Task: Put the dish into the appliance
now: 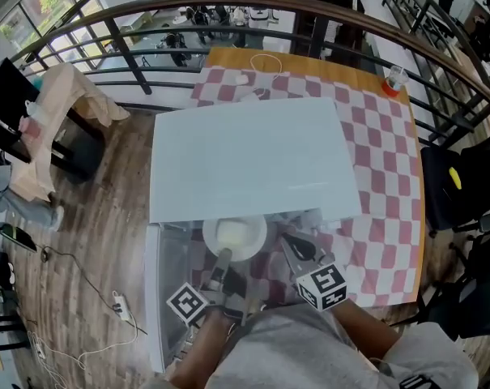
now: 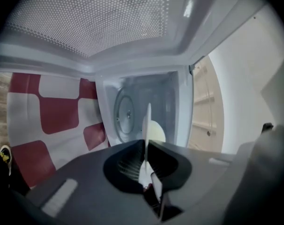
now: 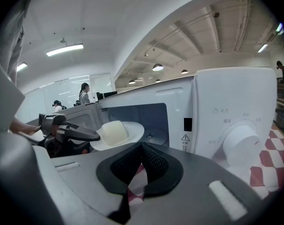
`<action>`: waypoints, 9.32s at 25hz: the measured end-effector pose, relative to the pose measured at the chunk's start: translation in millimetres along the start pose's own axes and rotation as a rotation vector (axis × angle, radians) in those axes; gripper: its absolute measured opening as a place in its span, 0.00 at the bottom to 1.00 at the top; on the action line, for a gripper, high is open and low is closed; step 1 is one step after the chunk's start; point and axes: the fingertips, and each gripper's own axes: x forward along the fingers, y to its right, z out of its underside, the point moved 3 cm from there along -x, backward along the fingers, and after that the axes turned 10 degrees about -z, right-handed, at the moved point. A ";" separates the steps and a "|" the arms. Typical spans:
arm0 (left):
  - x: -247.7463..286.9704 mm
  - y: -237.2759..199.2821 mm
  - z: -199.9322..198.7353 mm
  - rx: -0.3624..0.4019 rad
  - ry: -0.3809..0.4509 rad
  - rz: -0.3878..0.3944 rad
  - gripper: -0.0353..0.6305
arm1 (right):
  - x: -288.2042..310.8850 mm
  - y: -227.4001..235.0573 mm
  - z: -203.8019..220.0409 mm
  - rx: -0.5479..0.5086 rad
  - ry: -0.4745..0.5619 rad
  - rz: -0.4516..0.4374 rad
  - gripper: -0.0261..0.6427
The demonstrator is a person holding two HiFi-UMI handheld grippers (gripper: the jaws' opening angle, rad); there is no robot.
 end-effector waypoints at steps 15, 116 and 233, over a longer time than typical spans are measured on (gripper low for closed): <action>64.8 -14.7 -26.7 -0.031 0.029 -0.012 0.08 | 26.4 11.0 9.2 0.021 -0.038 -0.045 0.03; 122.6 -18.6 -14.9 1.290 -0.010 -0.663 0.57 | 8.5 15.8 27.8 -0.028 -0.024 -0.001 0.04; -302.5 -40.1 375.5 1.203 0.342 -0.361 0.07 | -422.5 -119.9 187.5 -0.227 0.033 0.008 0.04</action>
